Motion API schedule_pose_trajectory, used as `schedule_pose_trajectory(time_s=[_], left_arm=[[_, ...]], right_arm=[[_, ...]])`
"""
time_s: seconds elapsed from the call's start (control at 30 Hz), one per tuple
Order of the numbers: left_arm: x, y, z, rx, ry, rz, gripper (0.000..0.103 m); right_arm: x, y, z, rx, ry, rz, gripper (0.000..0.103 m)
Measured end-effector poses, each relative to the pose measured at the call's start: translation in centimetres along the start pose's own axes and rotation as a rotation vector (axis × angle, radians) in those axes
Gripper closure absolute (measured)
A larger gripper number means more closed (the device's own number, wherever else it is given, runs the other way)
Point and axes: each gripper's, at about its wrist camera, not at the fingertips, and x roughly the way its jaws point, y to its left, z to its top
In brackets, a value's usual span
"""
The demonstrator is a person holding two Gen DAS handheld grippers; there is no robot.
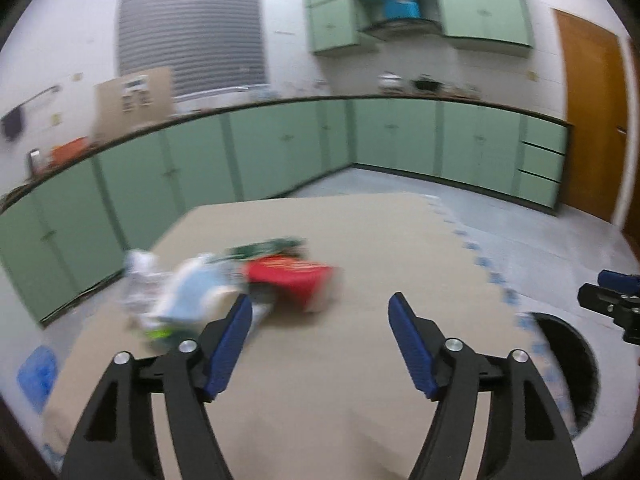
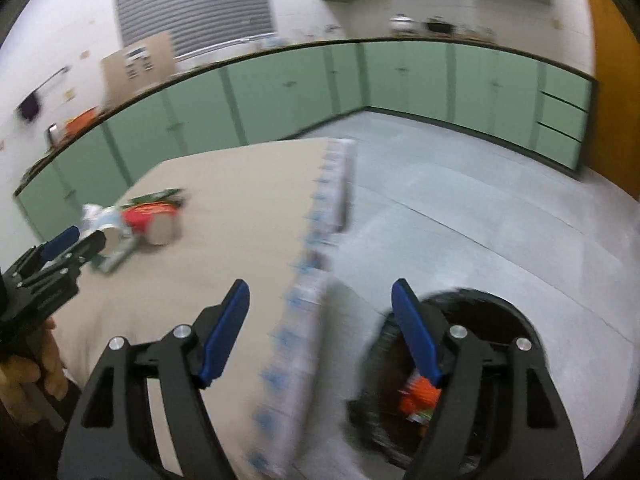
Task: Collect trash
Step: 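Return the left gripper to the table and grasp the blue-white paper cup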
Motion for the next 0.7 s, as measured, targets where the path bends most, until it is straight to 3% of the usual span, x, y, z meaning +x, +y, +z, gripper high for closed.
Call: schedule_pose_trajectory(time_s=[0.3, 0.37, 0.7], left_arm=[[1.4, 8.6, -1.4, -0.060, -0.040, 0.061, 0.026], [2.2, 9.3, -1.5, -0.057, -0.031, 0.038, 0.022], [5.7, 12.2, -2.1, -0.020, 0.020, -0.095, 0.022]], right_arm=[[2.6, 8.3, 3.2, -0.113, 0.004, 0.106, 0.031], [2.9, 9.2, 3.2, -0.118, 0.010, 0.116, 0.031], [6.4, 14.9, 3.2, -0.130, 0.032, 0.094, 0.026]])
